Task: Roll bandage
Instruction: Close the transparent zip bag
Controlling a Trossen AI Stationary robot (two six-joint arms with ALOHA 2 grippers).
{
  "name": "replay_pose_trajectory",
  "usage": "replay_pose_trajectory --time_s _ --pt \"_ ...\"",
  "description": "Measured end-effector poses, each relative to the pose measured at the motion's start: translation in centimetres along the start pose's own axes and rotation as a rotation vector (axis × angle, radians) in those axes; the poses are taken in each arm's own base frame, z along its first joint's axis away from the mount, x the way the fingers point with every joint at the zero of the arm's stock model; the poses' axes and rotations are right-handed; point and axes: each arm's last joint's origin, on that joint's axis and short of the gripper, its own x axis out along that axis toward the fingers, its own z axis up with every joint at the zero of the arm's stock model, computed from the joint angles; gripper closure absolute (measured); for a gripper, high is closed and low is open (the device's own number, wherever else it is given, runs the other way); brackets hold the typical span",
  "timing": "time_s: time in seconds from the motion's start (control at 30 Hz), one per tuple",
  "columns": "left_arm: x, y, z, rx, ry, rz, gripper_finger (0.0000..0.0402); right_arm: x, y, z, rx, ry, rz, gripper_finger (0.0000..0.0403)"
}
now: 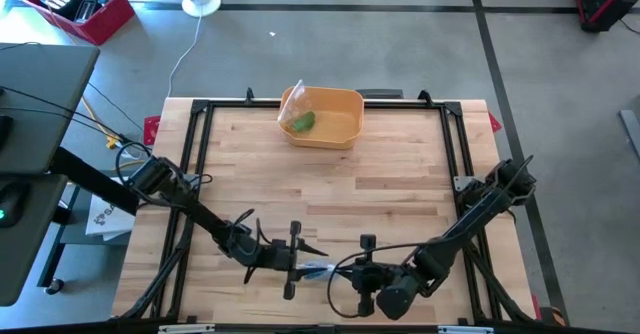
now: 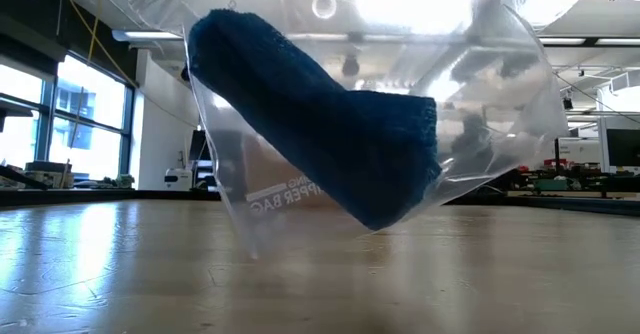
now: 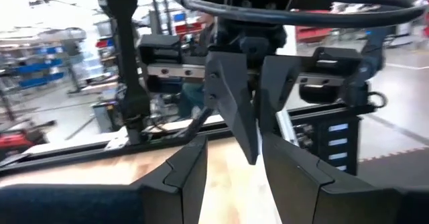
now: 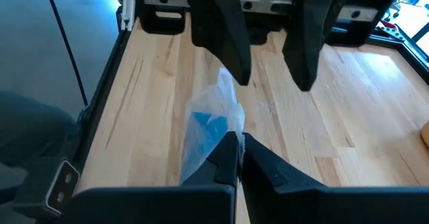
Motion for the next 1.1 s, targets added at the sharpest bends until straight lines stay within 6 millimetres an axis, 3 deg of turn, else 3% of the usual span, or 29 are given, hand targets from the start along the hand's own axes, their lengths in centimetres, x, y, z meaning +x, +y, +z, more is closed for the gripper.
replay_pose_trajectory --time_s 0.2,0.37,0.77,1.1 --pt "-0.3 -0.9 0.2 -0.017 -0.020 -0.110 0.0272 0.0 0.0 0.1 0.010 -0.008 0.000 0.0403" --pt "-0.4 -1.2 0.4 -0.019 -0.004 -0.055 0.0272 0.0 0.0 0.3 0.022 -0.025 -0.006 0.0403" --pt "2.1 -1.3 1.0 0.003 0.293 -0.046 0.0272 -0.2 0.2 0.1 0.010 -0.027 -0.026 0.0403" --pt "2.2 -1.6 1.9 0.034 0.213 -0.041 0.0273 -0.4 0.3 0.1 0.032 -0.031 -0.034 0.0403"
